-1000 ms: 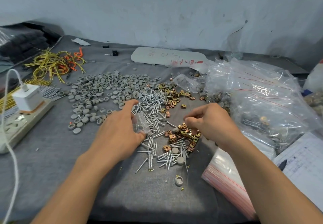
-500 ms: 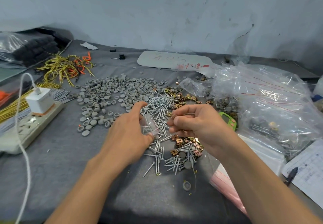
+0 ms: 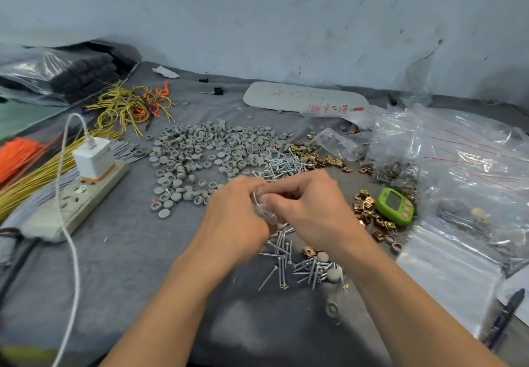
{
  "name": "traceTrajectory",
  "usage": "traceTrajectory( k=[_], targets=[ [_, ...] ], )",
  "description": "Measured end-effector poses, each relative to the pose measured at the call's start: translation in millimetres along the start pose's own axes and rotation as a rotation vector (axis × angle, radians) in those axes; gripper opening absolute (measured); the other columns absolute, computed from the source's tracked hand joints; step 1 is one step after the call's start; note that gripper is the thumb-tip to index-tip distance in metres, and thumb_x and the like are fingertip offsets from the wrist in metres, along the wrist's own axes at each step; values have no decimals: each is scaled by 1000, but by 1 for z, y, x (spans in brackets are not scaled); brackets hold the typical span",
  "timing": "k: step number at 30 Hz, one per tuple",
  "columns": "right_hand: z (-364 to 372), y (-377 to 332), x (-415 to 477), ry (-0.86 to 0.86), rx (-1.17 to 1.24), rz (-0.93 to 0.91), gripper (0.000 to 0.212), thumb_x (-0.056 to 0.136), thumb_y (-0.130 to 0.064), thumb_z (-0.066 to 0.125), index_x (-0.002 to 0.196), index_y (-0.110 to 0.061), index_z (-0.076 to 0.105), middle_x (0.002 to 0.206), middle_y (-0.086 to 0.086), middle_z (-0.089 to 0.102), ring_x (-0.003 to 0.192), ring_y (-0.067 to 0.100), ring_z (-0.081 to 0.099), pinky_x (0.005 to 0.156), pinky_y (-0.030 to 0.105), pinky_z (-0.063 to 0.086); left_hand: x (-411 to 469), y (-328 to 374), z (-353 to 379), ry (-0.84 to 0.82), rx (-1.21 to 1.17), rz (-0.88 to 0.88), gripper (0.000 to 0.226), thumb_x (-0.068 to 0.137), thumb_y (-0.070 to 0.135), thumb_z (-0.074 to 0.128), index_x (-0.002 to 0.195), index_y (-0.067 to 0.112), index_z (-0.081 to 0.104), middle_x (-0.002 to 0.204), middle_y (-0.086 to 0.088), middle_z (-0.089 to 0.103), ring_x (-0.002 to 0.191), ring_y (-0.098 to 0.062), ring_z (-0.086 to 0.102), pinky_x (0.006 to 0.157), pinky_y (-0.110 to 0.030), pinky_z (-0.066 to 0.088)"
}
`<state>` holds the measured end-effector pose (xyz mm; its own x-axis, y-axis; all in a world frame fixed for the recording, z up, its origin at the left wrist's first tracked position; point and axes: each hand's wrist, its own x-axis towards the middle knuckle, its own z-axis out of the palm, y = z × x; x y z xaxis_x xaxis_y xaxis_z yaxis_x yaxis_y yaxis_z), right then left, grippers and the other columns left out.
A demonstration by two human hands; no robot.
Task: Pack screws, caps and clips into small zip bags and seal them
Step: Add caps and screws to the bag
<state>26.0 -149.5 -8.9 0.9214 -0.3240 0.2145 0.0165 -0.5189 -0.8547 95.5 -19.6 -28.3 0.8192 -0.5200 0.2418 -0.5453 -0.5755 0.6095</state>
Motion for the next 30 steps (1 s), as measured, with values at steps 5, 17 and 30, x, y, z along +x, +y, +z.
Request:
traceTrajectory(
  k=[5, 17, 30],
  targets=[
    [-27, 9, 12, 146, -226, 58, 17, 91, -19, 75, 84, -34, 83, 65, -19, 72, 50, -5, 59, 46, 9, 42, 2, -9, -13, 133, -287, -149, 27, 70, 27, 85, 87, 40, 69, 88, 18, 71, 80, 2, 66, 73, -26, 50],
    [-5, 18, 11, -235, -847, 146, 19, 84, -11, 68, 75, -27, 72, 78, -3, 71, 77, 22, 69, 71, 34, 60, 0, -25, -25, 284, -108, -99, 64, 69, 22, 87, 106, 50, 43, 96, 18, 64, 85, -7, 62, 65, -28, 42],
    [5, 4, 9, -68, -118, 208, 5, 74, -19, 76, 74, -24, 77, 62, -4, 73, 50, 7, 62, 51, 28, 52, 6, -37, -8, -83, 133, -45, 53, 76, 37, 73, 126, 43, 57, 124, 16, 62, 115, -14, 58, 90, -26, 43]
  ],
)
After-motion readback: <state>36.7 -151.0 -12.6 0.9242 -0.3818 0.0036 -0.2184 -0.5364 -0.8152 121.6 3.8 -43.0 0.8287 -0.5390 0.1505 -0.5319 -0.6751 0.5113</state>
